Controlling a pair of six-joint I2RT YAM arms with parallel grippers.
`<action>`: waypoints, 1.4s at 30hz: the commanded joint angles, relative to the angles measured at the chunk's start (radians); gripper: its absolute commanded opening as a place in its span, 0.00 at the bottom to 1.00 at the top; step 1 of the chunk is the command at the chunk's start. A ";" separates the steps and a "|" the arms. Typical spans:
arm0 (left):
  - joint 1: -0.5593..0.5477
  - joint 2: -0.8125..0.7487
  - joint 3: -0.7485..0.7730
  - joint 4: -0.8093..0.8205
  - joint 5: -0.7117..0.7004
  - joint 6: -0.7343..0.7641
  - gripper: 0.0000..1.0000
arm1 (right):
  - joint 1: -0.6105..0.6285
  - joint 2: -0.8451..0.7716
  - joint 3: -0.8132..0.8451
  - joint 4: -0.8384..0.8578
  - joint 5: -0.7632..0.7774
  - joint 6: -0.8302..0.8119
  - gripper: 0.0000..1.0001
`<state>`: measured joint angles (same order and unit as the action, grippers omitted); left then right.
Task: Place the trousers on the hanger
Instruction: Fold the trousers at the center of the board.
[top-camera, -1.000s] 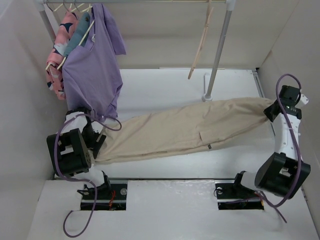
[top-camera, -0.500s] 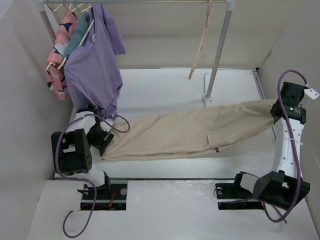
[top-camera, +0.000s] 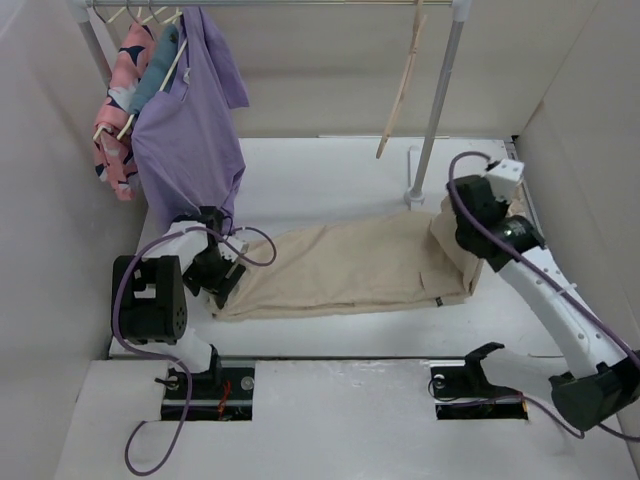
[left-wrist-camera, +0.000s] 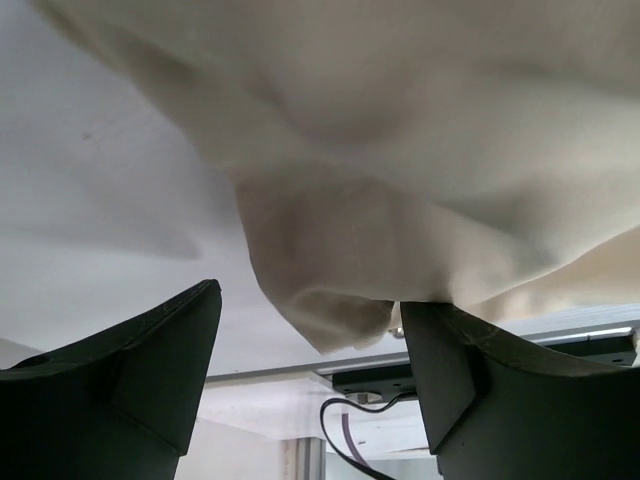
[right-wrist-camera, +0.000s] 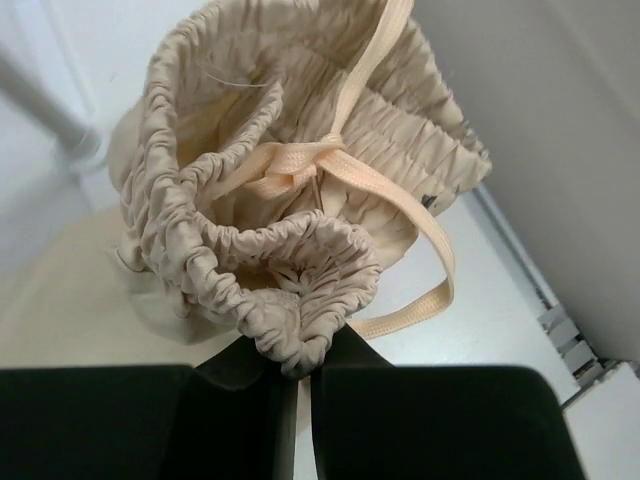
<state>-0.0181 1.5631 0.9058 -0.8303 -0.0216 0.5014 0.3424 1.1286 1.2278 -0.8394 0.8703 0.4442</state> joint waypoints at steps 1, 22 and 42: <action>-0.013 0.029 0.024 0.005 0.034 -0.047 0.69 | 0.176 -0.046 -0.068 -0.024 0.102 0.143 0.00; -0.013 -0.121 0.060 -0.022 -0.018 -0.049 0.64 | 1.090 0.715 0.651 -0.544 0.412 0.593 0.00; -0.013 -0.167 0.258 -0.144 -0.067 -0.104 0.67 | 0.971 0.950 1.018 0.020 0.229 -0.058 0.00</action>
<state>-0.0288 1.4487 1.0996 -0.9020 -0.0513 0.4301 1.3262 2.0640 2.1525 -0.7918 1.0737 0.3252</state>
